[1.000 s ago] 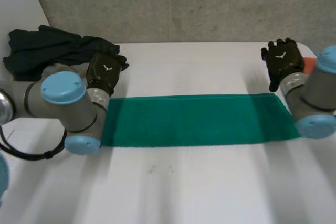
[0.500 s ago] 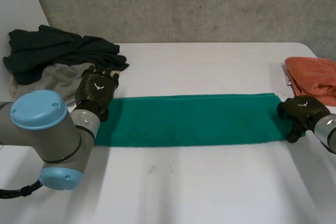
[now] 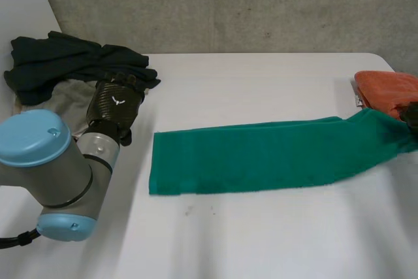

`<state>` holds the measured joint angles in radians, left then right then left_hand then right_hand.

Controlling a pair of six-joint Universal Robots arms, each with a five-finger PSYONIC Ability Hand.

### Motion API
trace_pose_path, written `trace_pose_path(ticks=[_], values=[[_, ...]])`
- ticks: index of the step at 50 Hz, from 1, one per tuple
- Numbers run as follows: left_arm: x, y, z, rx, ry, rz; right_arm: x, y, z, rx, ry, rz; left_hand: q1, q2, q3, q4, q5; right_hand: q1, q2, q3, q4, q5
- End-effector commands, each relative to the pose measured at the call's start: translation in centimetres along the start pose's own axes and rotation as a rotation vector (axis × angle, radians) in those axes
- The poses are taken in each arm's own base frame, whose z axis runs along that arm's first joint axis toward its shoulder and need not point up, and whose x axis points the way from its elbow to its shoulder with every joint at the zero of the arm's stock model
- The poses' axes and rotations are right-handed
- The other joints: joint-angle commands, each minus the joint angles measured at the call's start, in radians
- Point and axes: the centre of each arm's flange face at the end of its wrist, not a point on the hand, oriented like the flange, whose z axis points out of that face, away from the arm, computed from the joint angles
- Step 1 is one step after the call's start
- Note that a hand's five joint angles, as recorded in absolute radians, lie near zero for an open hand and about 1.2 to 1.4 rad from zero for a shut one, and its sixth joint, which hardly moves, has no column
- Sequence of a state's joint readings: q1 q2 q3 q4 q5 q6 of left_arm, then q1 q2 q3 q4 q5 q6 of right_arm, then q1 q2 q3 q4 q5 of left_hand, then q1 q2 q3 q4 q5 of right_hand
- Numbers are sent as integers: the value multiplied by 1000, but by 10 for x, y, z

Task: Fold the laundry.

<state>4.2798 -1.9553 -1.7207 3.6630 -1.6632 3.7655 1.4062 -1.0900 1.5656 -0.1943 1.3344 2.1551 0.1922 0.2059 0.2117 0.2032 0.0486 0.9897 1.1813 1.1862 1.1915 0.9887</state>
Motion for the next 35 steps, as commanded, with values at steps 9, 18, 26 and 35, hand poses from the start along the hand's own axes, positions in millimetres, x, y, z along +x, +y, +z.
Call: trace_pose_path(ticks=[9, 18, 26, 35], values=[[-29, -14, -9, 30, -74, -111, -174, -217, -131, 848, -403, -47, -18, -31, -37, -29, -49, 407, 215, 210, 205, 233], [-23, -7, -17, 3, -45, -139, -281, -222, -180, 981, -670, -109, -18, -31, -37, -29, -49, 407, 215, 210, 205, 233], [-18, -6, -17, 3, -31, -138, -258, -225, -174, 877, -621, 4, -18, -31, -37, -29, -49, -815, -1007, -1012, -1017, -989], [16, -33, -27, 89, 73, -141, -168, -178, -118, 462, -525, 470, -18, -31, -37, -29, -49, -815, -1007, -1012, -1017, -989]])
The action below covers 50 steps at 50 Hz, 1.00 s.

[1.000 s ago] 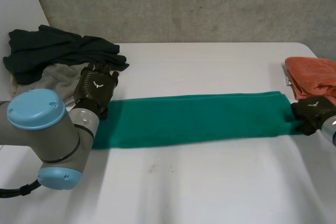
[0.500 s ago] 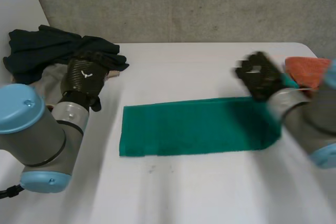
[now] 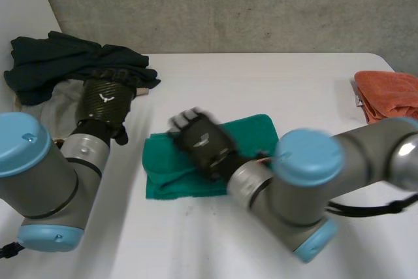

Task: Fold the laundry.

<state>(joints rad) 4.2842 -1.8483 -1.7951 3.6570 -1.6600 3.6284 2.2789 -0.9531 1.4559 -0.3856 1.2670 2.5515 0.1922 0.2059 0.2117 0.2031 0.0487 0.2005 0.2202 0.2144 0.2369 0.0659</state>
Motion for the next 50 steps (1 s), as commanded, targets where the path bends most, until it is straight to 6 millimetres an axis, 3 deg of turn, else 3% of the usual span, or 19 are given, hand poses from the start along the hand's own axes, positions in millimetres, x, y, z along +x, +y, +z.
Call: trace_pose_path(ticks=[1, 9, 10, 13, 19, 27, 31, 33, 36, 41, 45, 50], values=[[36, -18, -11, 67, 110, -5, 64, 26, -36, -175, 178, 345, -18, -31, -37, -29, -49, -26, -46, -40, -62, -66], [85, -17, -24, 88, 279, -7, 64, 69, -57, -352, 175, 377, -18, -31, -37, -29, -49, -26, -46, -40, -62, -66], [98, -17, -29, 94, 324, -4, 66, 72, -59, -362, 180, 372, -18, -31, -37, -29, -49, -26, -46, -40, -62, -66], [112, -15, -32, 99, 370, -2, 69, 79, -63, -383, 185, 340, -17, -31, -36, -28, -48, 142, 123, 128, 106, 102], [123, 0, -18, 62, 376, 9, 70, 79, -63, -382, 184, 301, -11, -25, -31, -22, -42, 368, 348, 354, 332, 328], [102, 36, 24, -90, 266, 35, 68, 81, -60, -376, 188, 293, 7, -7, -13, -4, -24, 489, 470, 475, 453, 449], [71, 51, 51, -168, 72, 83, 69, 83, -58, -368, 200, 283, 12, -1, -7, 2, -18, 571, 551, 557, 535, 531], [44, 61, 60, -232, -59, 105, 70, 84, -58, -364, 204, 277, -5, -19, -25, -16, -36, 612, 593, 598, 576, 572], [37, 61, 59, -243, -78, 107, 68, 87, -57, -369, 203, 258, -17, -31, -36, -28, -48, 724, 704, 710, 687, 684], [59, 42, 38, -177, 55, 85, 70, 91, -57, -390, 208, 213, -17, -31, -36, -28, -48, 1184, 1164, 1170, 1148, 1144], [68, 27, 21, -143, 104, 77, 72, 92, -62, -415, 211, 186, -14, -28, -33, -25, -45, 1196, 1176, 1182, 1159, 1156], [61, 17, 9, -130, 102, 73, 73, 90, -75, -451, 199, 118, -17, -31, -36, -28, -48, 1196, 1176, 1182, 1159, 1156]])
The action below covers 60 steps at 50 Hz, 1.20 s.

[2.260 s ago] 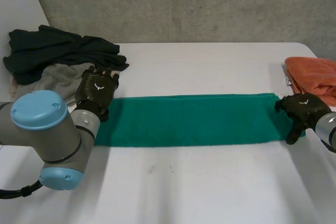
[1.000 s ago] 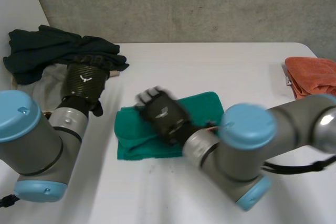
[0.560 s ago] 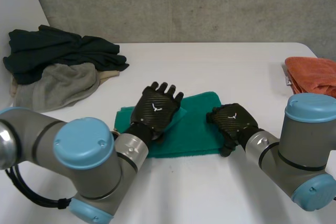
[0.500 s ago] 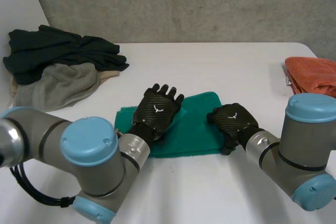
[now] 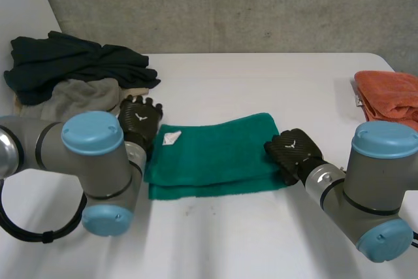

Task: Fold the laundry.

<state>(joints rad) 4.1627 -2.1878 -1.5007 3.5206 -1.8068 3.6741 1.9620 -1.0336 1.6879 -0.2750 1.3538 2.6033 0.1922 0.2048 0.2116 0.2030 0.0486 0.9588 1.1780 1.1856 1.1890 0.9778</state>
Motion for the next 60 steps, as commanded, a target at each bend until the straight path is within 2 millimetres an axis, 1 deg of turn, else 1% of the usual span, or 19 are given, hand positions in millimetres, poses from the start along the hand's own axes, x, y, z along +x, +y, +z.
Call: trace_pose_path(ticks=[1, 7, 11, 14, 16, 18, 19, 23, 24, 26, 27, 29, 33, 34, 38, 42, 45, 50, 60], values=[[-4, -19, -29, 50, 30, -10, 10, 4, -15, -42, 21, -93, -17, -29, -36, -28, -48, 437, 218, 211, 207, 244], [-14, -30, -41, 82, 17, -21, 44, 3, -22, -72, 107, -235, -17, -29, -36, -28, -48, 437, 218, 211, 207, 244], [-18, -33, -45, 92, 10, -38, 43, -10, -21, -33, 116, -388, -17, -29, -36, -28, -48, 437, 218, 211, 207, 244], [-20, -37, -46, 102, 5, -58, 14, -44, -22, 92, 71, -505, -17, -29, -36, -28, -48, 437, 218, 211, 207, 244], [-23, -39, -47, 108, -1, -80, -22, -75, -26, 226, 25, -568, -17, -29, -36, -28, -48, 437, 218, 211, 207, 244], [-24, -42, -48, 117, -3, -97, -44, -89, -30, 307, -3, -597, -17, -29, -36, -28, -48, 437, 218, 211, 207, 244], [-25, -43, -48, 120, -4, -109, -67, -96, -33, 376, -44, -616, -17, -29, -36, -28, -48, 437, 218, 211, 207, 244], [-29, -48, -52, 135, -6, -171, -122, -89, -40, 489, -188, -643, -17, -29, -36, -28, -48, 437, 218, 211, 207, 244], [-30, -50, -54, 142, -5, -195, -128, -85, -40, 485, -203, -638, -17, -29, -36, -28, -48, 437, 218, 211, 207, 244], [-30, -52, -54, 148, -3, -211, -138, -77, -40, 475, -244, -628, -14, -26, -33, -25, -45, 62, -157, -165, -168, -132], [-30, -53, -55, 150, 0, -217, -141, -71, -40, 452, -264, -603, -14, -26, -33, -25, -45, -359, -578, -586, -589, -552], [-30, -54, -55, 154, 1, -226, -138, -71, -40, 438, -266, -551, -14, -26, -33, -25, -45, -743, -962, -970, -973, -936], [-30, -55, -54, 159, 0, -223, -118, -84, -37, 409, -242, -277, -14, -26, -33, -25, -45, -784, -1003, -1011, -1014, -978], [-31, -56, -53, 162, -3, -225, -90, -93, -32, 397, -183, -121, -17, -29, -36, -28, -48, -784, -1003, -1011, -1014, -978], [-27, -63, -52, 186, 13, -234, -22, -102, -29, 365, -70, 256, -17, -29, -36, -28, -48, -784, -1003, -1011, -1014, -978], [-9, -76, -60, 229, 84, -258, 6, -99, -31, 291, -68, 499, -11, -24, -30, -22, -42, -784, -1003, -1011, -1014, -978], [8, -80, -66, 240, 147, -290, 10, -98, -29, 242, -76, 536, 1, -12, -19, -10, -30, -784, -1003, -1011, -1014, -978], [28, -77, -65, 216, 203, -320, 0, -77, -7, 66, -118, 498, 4, -9, -16, -7, -27, -784, -1003, -1011, -1014, -978], [58, -23, -61, -88, 297, -212, -16, -45, 25, -86, -156, 383, 18, 6, -1, 8, -13, -784, -1003, -1011, -1014, -978]])
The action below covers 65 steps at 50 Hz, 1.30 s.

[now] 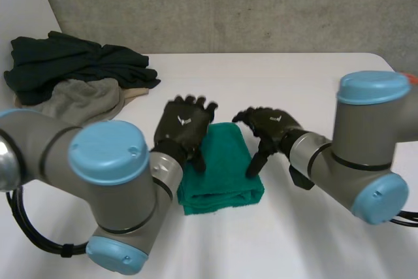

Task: Fold the laundry.

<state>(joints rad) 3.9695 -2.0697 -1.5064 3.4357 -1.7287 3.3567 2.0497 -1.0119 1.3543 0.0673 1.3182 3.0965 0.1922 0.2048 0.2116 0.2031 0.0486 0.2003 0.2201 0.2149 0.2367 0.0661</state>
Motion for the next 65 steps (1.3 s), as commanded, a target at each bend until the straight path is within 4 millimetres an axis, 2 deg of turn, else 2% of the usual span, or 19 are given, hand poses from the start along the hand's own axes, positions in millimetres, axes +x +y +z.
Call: trace_pose_path(ticks=[1, 4, 6, 10, 11, 15, 16, 18, 20, 25, 26, 30, 35, 46, 50, 52, 54, 59, 65], values=[[5, 46, -3, -257, 30, 59, 0, 28, 25, -100, -13, -80, 18, 6, -1, 7, -13, -26, -46, -40, -62, -66], [0, 59, -3, -341, 18, 91, -2, 33, 31, -110, -8, -120, 12, 0, -7, 2, -18, -26, -46, -40, -62, -66], [-5, 58, 0, -340, 6, 92, -4, 31, 31, -104, -5, -147, 15, 3, -4, 5, -16, -26, -46, -40, -62, -66], [-15, 51, 4, -322, -16, 81, -16, 17, 23, -61, -7, -217, 12, 0, -7, 2, -18, -26, -46, -40, -62, -66], [-17, 47, 5, -309, -19, 77, -20, 6, 17, -26, -2, -232, 10, -3, -10, -1, -21, -26, -46, -40, -62, -66], [-25, 0, 3, -171, -5, 50, -23, -16, -2, 74, 25, -250, 10, -3, -10, -1, -21, -26, -46, -40, -62, -66], [-25, -16, 1, -115, 28, 42, -24, -16, -5, 87, 26, -253, 15, 3, -4, 4, -16, -26, -46, -40, -62, -66], [-26, -32, -2, -62, 69, 36, -27, -15, -11, 114, 27, -273, 21, 9, 2, 10, -10, -26, -46, -40, -62, -66], [-30, -54, -4, 14, 131, 24, -37, -8, -20, 154, 13, -296, 36, 23, 16, 25, 5, -26, -46, -40, -62, -66], [-43, -84, -11, 107, 219, 16, -70, 20, -37, 188, -55, -389, 48, 35, 28, 37, 17, -26, -46, -40, -62, -66], [-44, -86, -12, 106, 236, 14, -80, 33, -41, 187, -81, -427, 48, 35, 28, 37, 17, -26, -46, -40, -62, -66], [-43, -85, -18, 75, 305, 9, -91, 59, -42, 167, -108, -501, 45, 32, 25, 34, 14, -26, -46, -40, -62, -66], [-38, -84, -23, 62, 373, 5, -87, 75, -30, 145, -66, -527, 30, 18, 11, 19, -1, -26, -46, -40, -62, -66], [-35, -83, -24, 57, 385, -2, -82, 83, 4, 175, -12, -532, 24, 12, 5, 13, -7, -26, -46, -40, -62, -66], [-36, -83, -24, 59, 382, -3, -81, 85, 14, 176, -7, -534, 27, 15, 8, 16, -4, 184, 164, 169, 147, 143], [-36, -83, -23, 59, 380, -3, -80, 81, 17, 188, -5, -527, 27, 15, 8, 16, -4, 449, 430, 435, 413, 409], [-36, -82, -24, 58, 382, -2, -81, 78, 18, 201, -14, -526, 27, 15, 8, 16, -4, 574, 554, 560, 538, 534], [-36, -83, -23, 59, 380, -3, -80, 64, 27, 237, 1, -517, 30, 18, 11, 19, -1, 580, 561, 566, 544, 540], [-38, -84, -23, 63, 373, -4, -71, 64, 44, 241, -26, -516, 33, 20, 14, 22, 2, 586, 567, 572, 550, 546]])
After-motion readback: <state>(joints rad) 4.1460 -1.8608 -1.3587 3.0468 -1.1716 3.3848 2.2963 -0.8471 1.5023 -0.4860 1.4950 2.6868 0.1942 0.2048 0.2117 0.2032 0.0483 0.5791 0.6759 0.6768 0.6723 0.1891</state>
